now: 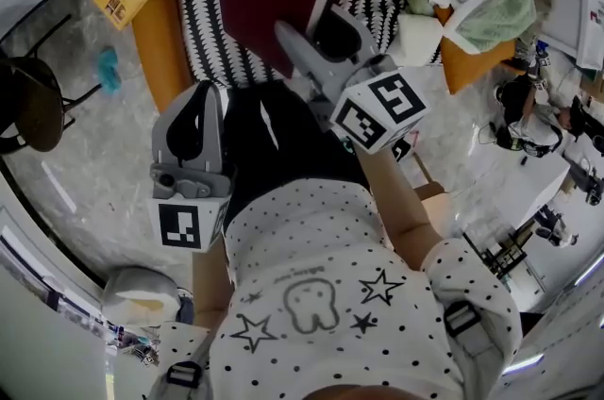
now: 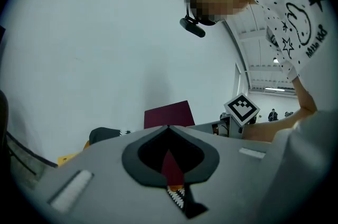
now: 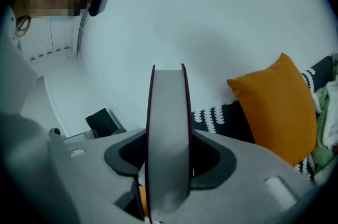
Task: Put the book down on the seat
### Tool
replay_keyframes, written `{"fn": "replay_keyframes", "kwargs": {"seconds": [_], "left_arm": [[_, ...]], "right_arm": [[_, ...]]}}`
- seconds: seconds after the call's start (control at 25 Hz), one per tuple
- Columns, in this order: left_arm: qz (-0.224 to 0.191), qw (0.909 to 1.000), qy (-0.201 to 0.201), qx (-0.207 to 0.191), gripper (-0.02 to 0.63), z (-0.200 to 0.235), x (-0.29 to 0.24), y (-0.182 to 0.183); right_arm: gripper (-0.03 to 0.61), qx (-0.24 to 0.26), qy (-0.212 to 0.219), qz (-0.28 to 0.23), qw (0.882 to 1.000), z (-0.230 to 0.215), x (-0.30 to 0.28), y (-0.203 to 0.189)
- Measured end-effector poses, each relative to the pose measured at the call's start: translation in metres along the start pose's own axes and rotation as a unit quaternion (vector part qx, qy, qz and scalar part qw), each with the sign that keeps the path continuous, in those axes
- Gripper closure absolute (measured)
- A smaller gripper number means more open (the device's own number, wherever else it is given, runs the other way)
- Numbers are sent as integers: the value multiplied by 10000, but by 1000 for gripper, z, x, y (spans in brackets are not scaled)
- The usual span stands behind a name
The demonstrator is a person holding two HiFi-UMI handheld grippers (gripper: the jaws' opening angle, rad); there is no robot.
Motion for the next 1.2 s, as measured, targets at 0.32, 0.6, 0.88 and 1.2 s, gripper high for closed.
{"fn": "replay_keyframes", "kwargs": {"seconds": [0.32,0.6,0.88,1.2], "left_arm": [[-240,9995,184,-114,617,-3,2,-18],[-355,9994,1,-57,617,1,-11,-33],[-354,9994,26,39,617,4,-11,-48],[-362,9991,-17,211,617,10,-7,-65]], "right_arm": [[356,-90,22,116,9999,-13,-12,-23],[356,-272,-4,184,9995,-31,-34,-43],[356,-404,64,254,9988,-45,-57,-63],[356,-533,120,500,9973,-54,-92,-90]]}}
Point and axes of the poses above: the fingertips, and each gripper's own axes: x backward along the fingers, z to its left, y out of its top, the point moved 10 cm from there along x, backward along the fingers, and after that the axes turned 9 degrees about z, right-handed, at the moved point
